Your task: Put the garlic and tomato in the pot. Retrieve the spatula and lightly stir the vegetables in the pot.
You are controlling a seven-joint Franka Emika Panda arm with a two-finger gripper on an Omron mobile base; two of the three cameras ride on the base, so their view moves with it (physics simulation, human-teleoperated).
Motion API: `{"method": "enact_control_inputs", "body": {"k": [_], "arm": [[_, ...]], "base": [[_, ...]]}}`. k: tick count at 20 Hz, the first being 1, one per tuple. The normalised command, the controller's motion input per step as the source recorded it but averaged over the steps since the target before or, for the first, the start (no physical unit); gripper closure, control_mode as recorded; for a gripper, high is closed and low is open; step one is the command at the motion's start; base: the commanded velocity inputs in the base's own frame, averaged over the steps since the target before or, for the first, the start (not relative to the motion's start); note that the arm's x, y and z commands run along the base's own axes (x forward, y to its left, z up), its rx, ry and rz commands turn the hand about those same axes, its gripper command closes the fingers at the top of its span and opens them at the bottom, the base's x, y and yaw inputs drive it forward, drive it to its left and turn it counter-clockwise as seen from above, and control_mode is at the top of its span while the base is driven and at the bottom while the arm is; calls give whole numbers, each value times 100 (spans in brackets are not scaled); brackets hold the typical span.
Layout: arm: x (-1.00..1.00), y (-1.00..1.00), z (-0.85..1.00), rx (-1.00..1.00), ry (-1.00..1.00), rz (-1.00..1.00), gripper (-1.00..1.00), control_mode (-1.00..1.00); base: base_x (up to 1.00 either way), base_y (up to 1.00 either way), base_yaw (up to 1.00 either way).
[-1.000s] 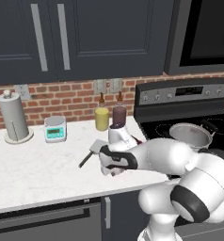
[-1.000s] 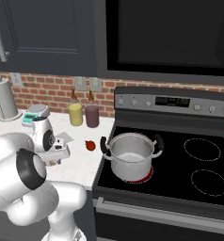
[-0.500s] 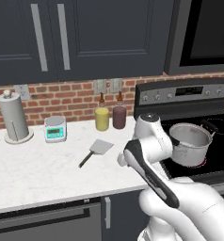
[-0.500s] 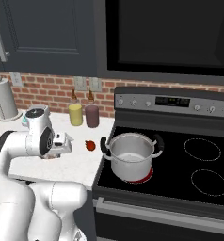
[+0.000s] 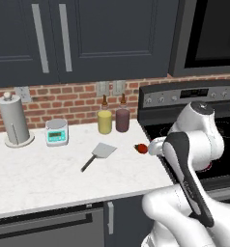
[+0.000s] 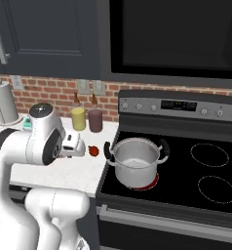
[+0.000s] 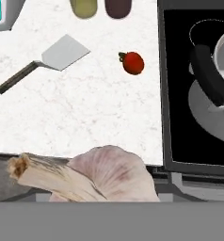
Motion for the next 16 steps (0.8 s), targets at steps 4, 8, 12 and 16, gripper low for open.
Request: {"method": "enact_control_inputs", "body": {"k": [4,8,12,16], "arm": [[-11,-55,98,2,-1,-19,100,-100],[-18,-66,59,0,-2,-11,100,-100],[-4,-94,1,-3,0,-2,100,-100],[15,-92,-29,-6,0,0,100,-100]], "base": [[0,0,0],[0,0,0],[0,0,0],[0,0,0]]}}
